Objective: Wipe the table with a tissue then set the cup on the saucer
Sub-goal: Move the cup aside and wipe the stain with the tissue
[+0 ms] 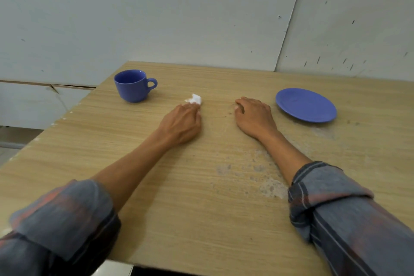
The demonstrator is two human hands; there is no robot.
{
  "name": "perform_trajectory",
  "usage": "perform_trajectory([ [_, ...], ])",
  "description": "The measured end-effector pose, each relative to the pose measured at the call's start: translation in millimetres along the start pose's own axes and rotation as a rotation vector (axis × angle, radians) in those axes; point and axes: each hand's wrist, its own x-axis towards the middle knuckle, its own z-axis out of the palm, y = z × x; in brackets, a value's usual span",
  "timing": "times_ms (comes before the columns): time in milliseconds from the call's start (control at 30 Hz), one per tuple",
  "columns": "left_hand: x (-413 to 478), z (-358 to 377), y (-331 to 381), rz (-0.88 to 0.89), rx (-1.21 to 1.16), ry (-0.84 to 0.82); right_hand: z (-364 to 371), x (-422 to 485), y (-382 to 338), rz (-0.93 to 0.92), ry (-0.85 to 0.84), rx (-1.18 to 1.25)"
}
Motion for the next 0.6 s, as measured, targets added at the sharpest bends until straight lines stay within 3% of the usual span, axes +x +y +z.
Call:
perform_trajectory([
  [100,8,3,4,-0.042,-0.024,-0.024,0,1,0,-0.002,0.005,0.003],
  [300,30,16,33,0.061,-0.048,-0.077,4,3,2,-0.006,0.035,0.005],
  [600,63,18,40,-0.015,-0.015,-0.099,4,3,3,-0.009,0.046,0.012],
])
